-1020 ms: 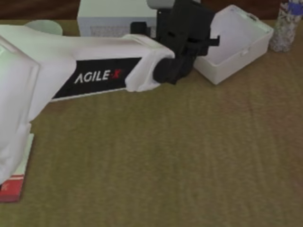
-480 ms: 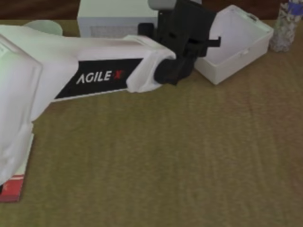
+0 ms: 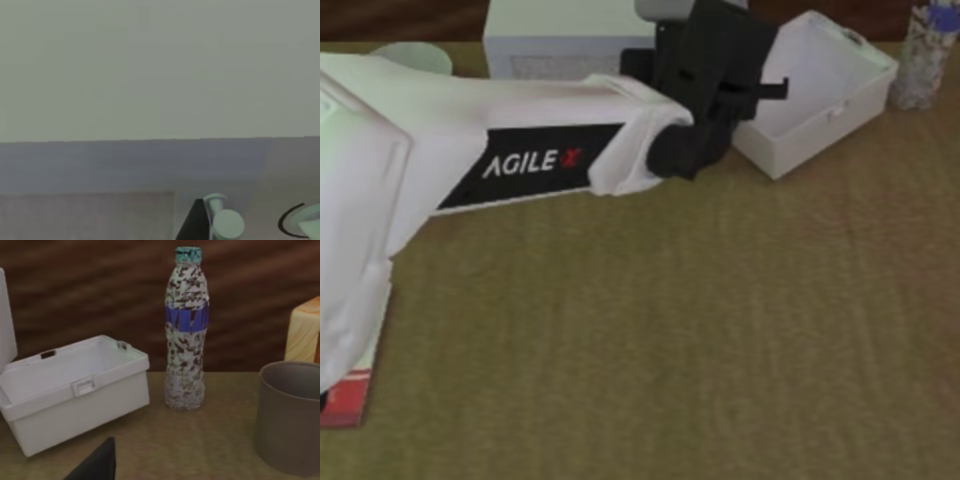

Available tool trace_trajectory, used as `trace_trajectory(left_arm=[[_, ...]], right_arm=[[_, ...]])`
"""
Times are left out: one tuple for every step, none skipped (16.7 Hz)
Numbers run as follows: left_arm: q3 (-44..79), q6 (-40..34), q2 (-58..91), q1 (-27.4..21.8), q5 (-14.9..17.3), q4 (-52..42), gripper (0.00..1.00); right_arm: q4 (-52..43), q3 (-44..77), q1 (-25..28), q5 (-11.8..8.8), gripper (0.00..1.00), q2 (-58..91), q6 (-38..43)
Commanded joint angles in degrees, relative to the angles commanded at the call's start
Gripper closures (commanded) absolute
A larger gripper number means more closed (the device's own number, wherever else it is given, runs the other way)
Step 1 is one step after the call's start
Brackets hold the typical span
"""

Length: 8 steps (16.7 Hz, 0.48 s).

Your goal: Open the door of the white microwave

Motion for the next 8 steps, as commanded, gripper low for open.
trace_trajectory(left_arm=[[0.1,0.0,0.0,0.0,0.0,-0.1,1.0],[0.7,-0.2,0.3,0.0,0.2,-0.7,1.0],[1.8,-0.5,0.7,0.1,0.5,-2.0,1.0],[3.4,-1.0,1.4,0.3,1.0,-3.8,1.0],[5.4,-1.6,2.2,0.4,1.6,-6.3,1.0],[7.7,-2.3,3.2,0.7,2.3,-9.3,1.0],[10.3,-3.1,4.2,0.9,3.2,-12.9,1.0],[13.2,-4.0,5.2,1.2,4.1,-16.9,1.0]], right_arm=[[0.0,0.0,0.0,0.0,0.0,0.0,0.0],[0.0,0.0,0.0,0.0,0.0,0.0,0.0],[0.0,0.0,0.0,0.0,0.0,0.0,0.0],[0.0,0.0,0.0,0.0,0.0,0.0,0.0],[0.0,0.0,0.0,0.0,0.0,0.0,0.0],[0.0,0.0,0.0,0.0,0.0,0.0,0.0],[0.0,0.0,0.0,0.0,0.0,0.0,0.0],[0.0,0.0,0.0,0.0,0.0,0.0,0.0]])
